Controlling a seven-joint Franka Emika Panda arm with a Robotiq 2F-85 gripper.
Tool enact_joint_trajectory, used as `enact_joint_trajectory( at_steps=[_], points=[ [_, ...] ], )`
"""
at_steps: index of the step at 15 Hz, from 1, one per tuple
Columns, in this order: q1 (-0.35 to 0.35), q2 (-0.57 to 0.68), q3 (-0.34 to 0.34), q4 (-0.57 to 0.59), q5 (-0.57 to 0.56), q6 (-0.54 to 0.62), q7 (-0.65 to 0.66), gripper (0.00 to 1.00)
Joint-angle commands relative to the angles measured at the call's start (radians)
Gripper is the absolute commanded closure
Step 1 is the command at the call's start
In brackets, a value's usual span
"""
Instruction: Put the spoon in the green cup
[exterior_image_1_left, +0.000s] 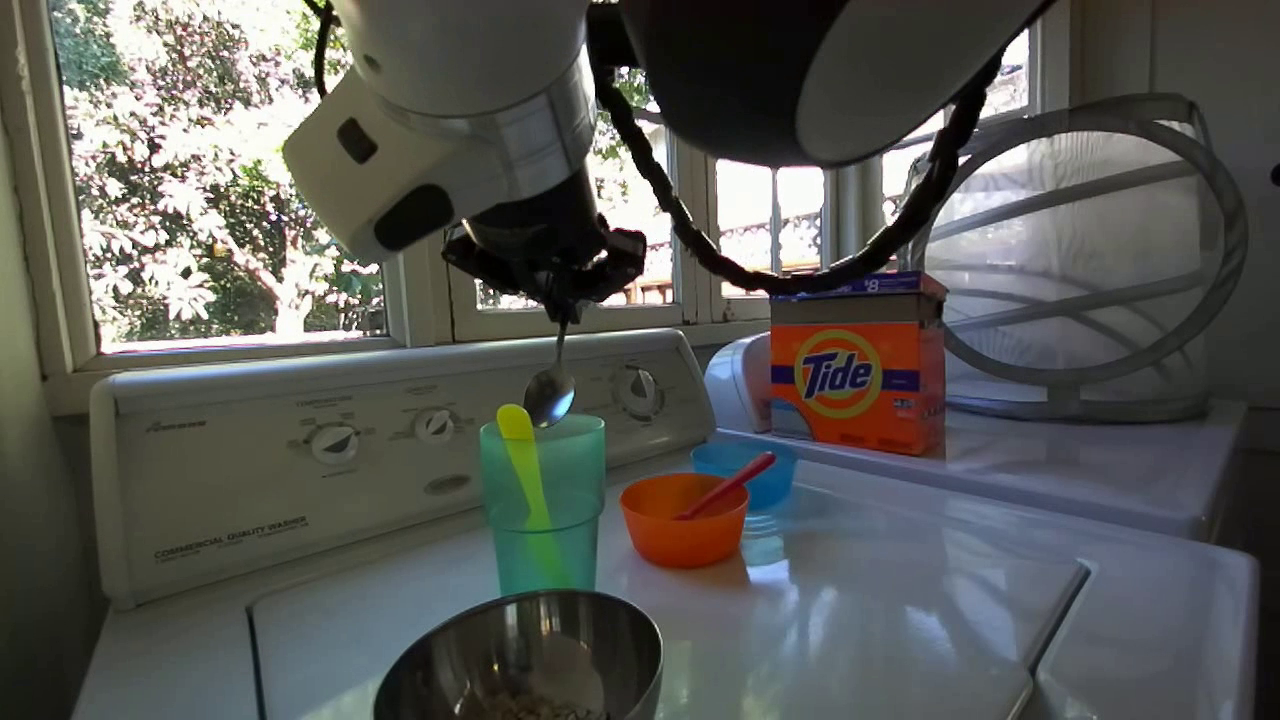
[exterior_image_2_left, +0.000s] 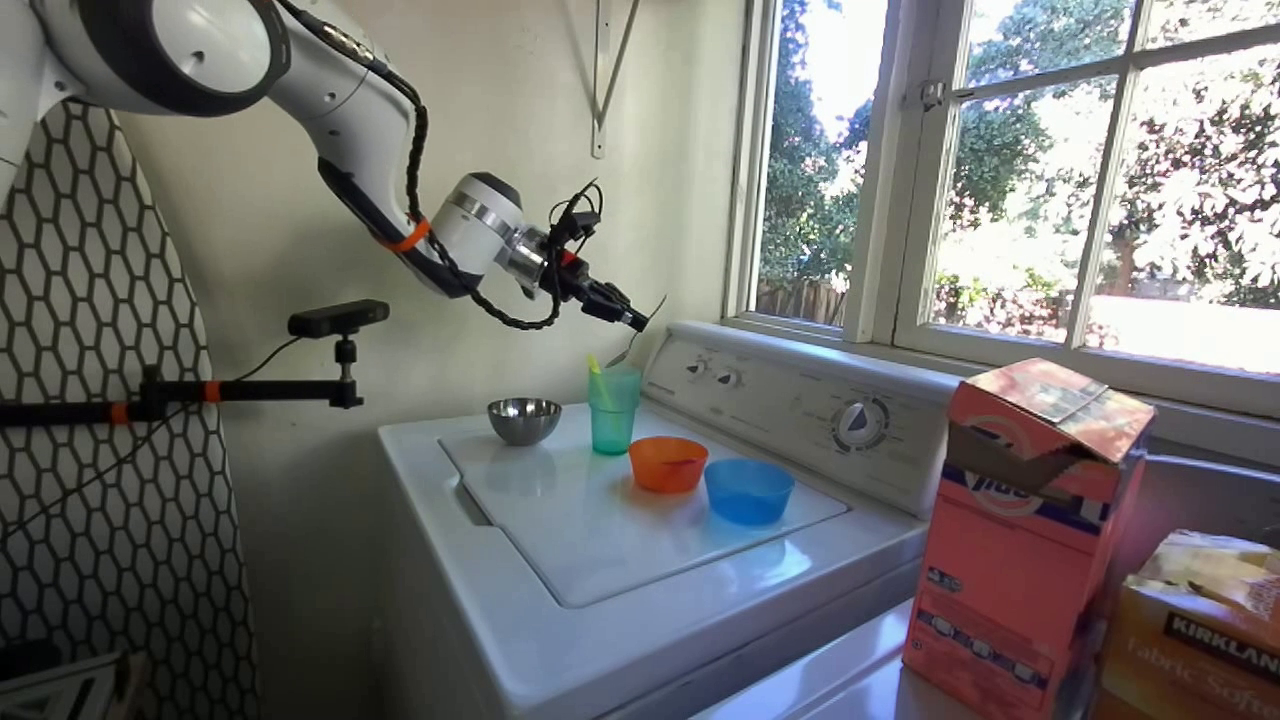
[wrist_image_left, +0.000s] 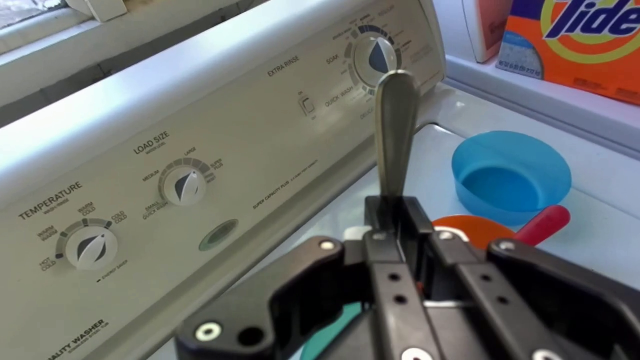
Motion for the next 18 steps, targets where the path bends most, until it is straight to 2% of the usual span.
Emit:
enact_joint_trajectory(
  at_steps=[1, 7, 18],
  points=[
    [0.030, 0.053, -0.006, 0.045, -0.034, -0.042, -0.033, 0.97],
    [0.051, 0.099, -0.012, 0.064, -0.098, -0.065, -0.046, 0.97],
    [0.081, 0.144, -0.003, 0.054, -0.078, -0.166, -0.171, 0.97]
  ],
)
